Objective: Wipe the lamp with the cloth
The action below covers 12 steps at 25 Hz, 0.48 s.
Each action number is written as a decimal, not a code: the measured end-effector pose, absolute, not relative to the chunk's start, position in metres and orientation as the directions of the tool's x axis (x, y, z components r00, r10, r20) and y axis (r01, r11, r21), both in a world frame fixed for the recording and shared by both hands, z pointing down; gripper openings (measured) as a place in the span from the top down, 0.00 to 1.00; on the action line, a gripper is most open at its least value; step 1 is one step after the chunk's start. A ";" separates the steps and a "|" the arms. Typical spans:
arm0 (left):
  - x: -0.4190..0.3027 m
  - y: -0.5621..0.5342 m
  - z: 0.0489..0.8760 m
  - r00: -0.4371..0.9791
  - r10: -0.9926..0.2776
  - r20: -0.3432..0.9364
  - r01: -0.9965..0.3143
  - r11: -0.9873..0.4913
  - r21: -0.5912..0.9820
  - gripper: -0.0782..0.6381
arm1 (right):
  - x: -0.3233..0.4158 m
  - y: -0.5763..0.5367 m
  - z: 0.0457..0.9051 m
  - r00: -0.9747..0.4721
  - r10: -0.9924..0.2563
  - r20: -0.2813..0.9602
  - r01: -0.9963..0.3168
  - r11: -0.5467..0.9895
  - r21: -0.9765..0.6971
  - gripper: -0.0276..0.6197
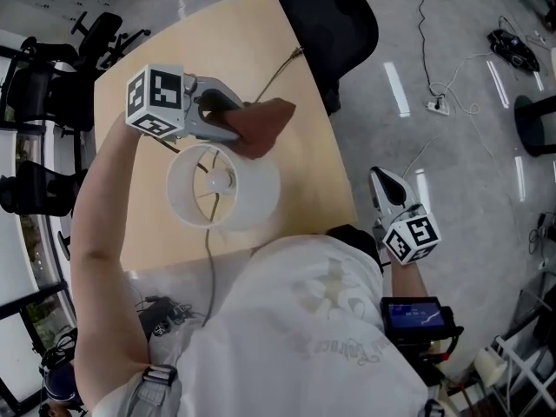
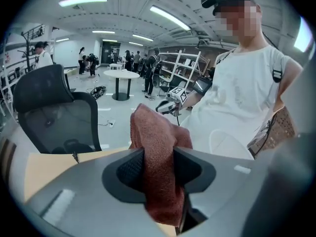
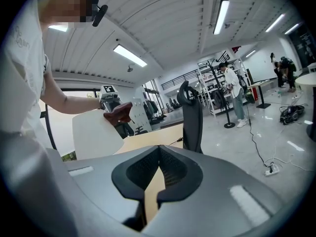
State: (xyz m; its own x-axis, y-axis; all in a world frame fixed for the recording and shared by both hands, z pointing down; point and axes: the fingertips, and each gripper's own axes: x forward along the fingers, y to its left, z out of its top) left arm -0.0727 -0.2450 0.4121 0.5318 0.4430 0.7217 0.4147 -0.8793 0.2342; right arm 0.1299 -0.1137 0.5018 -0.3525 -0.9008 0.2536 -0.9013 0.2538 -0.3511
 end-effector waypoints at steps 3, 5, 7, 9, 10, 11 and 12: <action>-0.074 -0.244 0.436 0.491 0.456 0.742 0.408 -0.873 0.266 0.66 | 0.125 -0.109 0.501 -0.341 -0.904 0.258 -0.904 0.239 -0.355 0.94; -0.076 -0.245 0.453 0.463 0.450 0.764 0.398 -0.875 0.274 0.66 | 0.122 -0.106 0.500 -0.335 -0.906 0.260 -0.905 0.231 -0.358 0.94; -0.073 -0.249 0.470 0.430 0.430 0.794 0.391 -0.881 0.266 0.66 | 0.124 -0.107 0.501 -0.331 -0.906 0.262 -0.904 0.226 -0.362 0.94; -0.068 -0.257 0.490 0.392 0.389 0.834 0.388 -0.892 0.234 0.66 | 0.131 -0.108 0.504 -0.328 -0.907 0.262 -0.904 0.222 -0.364 0.94; -0.067 -0.262 0.499 0.372 0.359 0.856 0.387 -0.898 0.208 0.66 | 0.134 -0.109 0.505 -0.326 -0.908 0.262 -0.905 0.220 -0.363 0.94; -0.067 -0.267 0.506 0.358 0.327 0.874 0.387 -0.904 0.180 0.66 | 0.136 -0.109 0.504 -0.323 -0.910 0.260 -0.906 0.219 -0.361 0.94; -0.068 -0.272 0.509 0.357 0.298 0.885 0.381 -0.912 0.154 0.66 | 0.136 -0.109 0.503 -0.320 -0.912 0.258 -0.908 0.218 -0.359 0.94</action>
